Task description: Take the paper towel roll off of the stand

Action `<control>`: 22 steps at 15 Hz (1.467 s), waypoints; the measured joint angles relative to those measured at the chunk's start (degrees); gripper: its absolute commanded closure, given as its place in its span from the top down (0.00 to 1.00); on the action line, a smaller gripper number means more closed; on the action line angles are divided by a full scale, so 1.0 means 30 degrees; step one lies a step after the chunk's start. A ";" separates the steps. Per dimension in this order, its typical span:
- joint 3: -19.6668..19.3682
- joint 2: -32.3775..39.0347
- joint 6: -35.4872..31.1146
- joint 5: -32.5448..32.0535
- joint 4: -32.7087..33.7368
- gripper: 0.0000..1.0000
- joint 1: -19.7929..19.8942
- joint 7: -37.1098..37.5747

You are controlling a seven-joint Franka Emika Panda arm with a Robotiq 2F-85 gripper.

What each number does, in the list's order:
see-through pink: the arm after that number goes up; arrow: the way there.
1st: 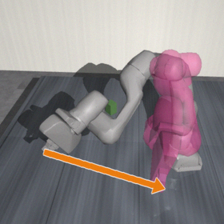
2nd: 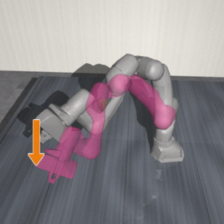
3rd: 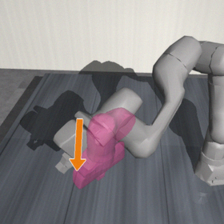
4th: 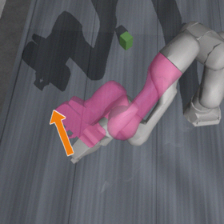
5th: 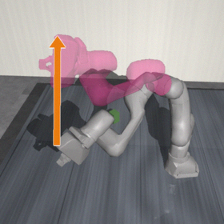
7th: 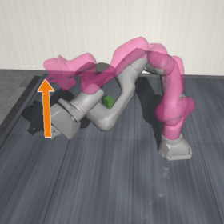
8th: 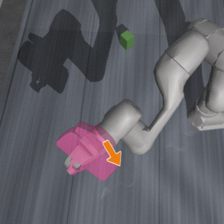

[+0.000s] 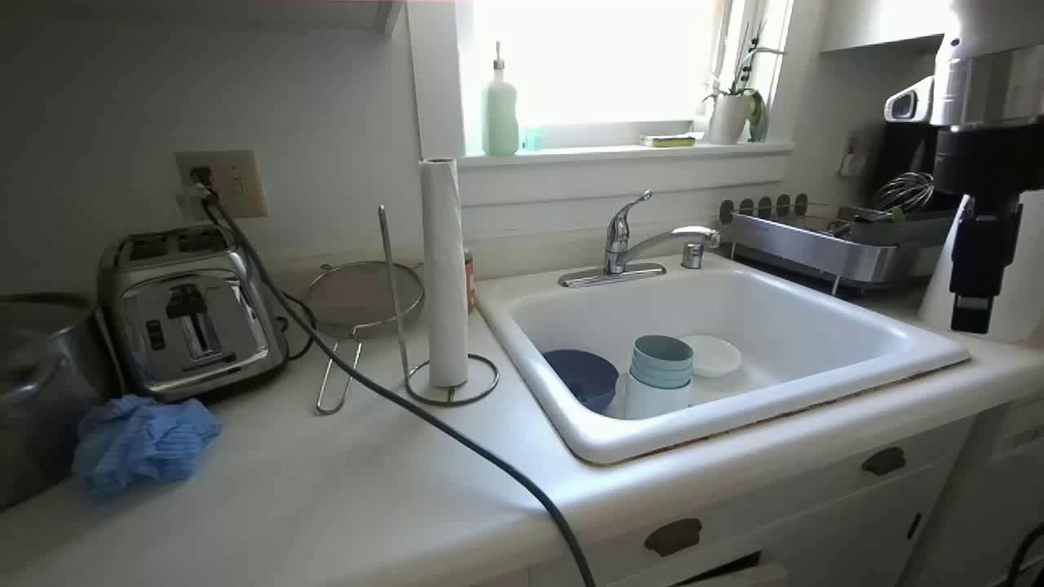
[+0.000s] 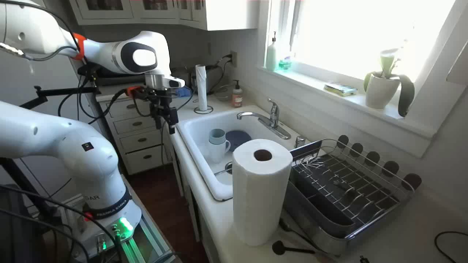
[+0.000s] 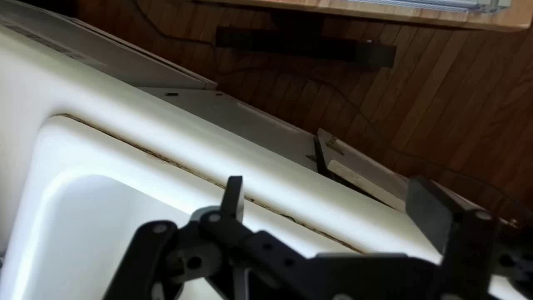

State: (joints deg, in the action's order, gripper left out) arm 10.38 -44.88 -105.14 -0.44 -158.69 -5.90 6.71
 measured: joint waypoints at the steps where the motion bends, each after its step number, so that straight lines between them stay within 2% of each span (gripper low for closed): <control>1: 0.0000 0.0007 0.0000 0.0000 0.0000 1.00 0.0000 0.0000; 15: 0.0000 0.0265 -0.0459 0.0054 0.0287 1.00 -0.0002 0.0058; 18: 0.0094 0.1972 -0.1841 0.0520 0.2144 1.00 -0.0002 0.0885; 22: 0.0662 0.5860 -0.2348 0.1297 0.6174 1.00 -0.0007 0.3080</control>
State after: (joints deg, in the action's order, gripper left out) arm 12.37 -27.30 -112.18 3.45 -140.17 -5.92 15.95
